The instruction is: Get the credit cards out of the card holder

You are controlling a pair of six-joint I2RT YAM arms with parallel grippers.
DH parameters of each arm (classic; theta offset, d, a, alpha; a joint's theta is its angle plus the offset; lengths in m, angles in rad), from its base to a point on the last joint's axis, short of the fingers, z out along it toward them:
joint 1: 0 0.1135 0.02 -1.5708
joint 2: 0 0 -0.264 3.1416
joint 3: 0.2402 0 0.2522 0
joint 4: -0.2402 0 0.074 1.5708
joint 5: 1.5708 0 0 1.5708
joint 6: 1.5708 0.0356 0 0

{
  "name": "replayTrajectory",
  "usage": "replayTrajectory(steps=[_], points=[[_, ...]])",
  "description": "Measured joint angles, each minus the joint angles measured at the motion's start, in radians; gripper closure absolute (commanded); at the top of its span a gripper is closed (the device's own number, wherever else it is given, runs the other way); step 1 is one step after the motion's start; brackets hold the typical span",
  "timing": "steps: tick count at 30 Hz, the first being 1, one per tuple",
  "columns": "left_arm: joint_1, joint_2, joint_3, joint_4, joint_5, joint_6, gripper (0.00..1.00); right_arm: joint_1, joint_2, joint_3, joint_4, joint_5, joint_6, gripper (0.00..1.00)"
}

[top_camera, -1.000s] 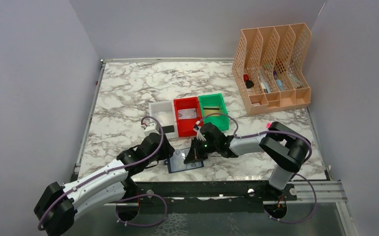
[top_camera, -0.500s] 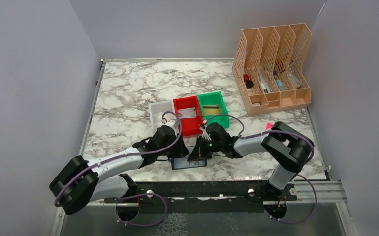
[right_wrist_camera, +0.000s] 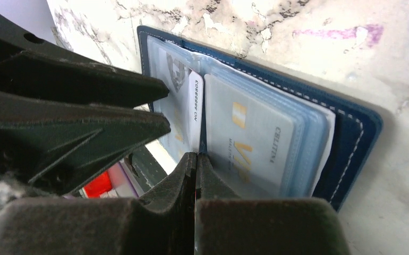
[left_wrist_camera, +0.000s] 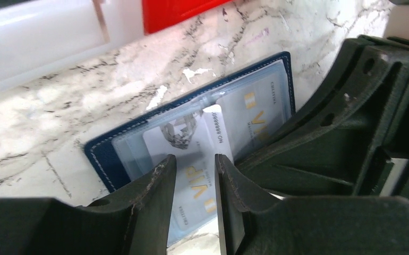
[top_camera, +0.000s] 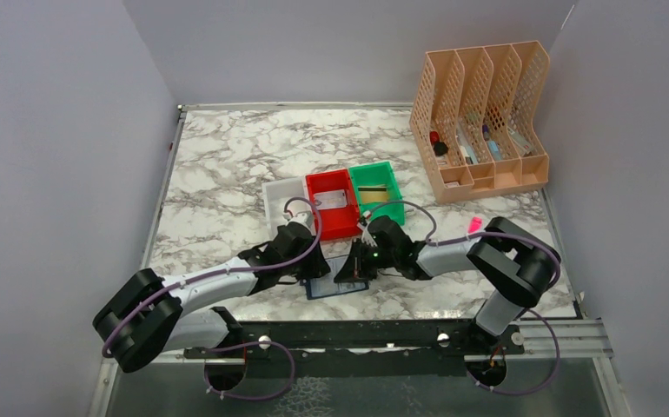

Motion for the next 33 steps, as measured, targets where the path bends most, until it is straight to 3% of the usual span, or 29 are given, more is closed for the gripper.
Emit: replayTrajectory(steps=[8,22,26,33], points=[[0.0,-0.016,-0.001,-0.034,-0.065,-0.002,0.63,-0.019,-0.054,-0.013,-0.037,0.01,-0.007,0.96],[0.0,-0.011,-0.002,-0.029,-0.06,0.024,0.66,-0.025,-0.166,-0.076,-0.07,0.082,-0.017,0.93],[0.0,-0.009,0.0,-0.028,-0.053,0.045,0.67,-0.027,-0.105,-0.055,-0.046,0.043,-0.025,0.91],[0.0,0.001,0.006,-0.029,-0.04,0.084,0.79,-0.028,-0.027,-0.054,0.058,-0.023,0.005,0.81]])
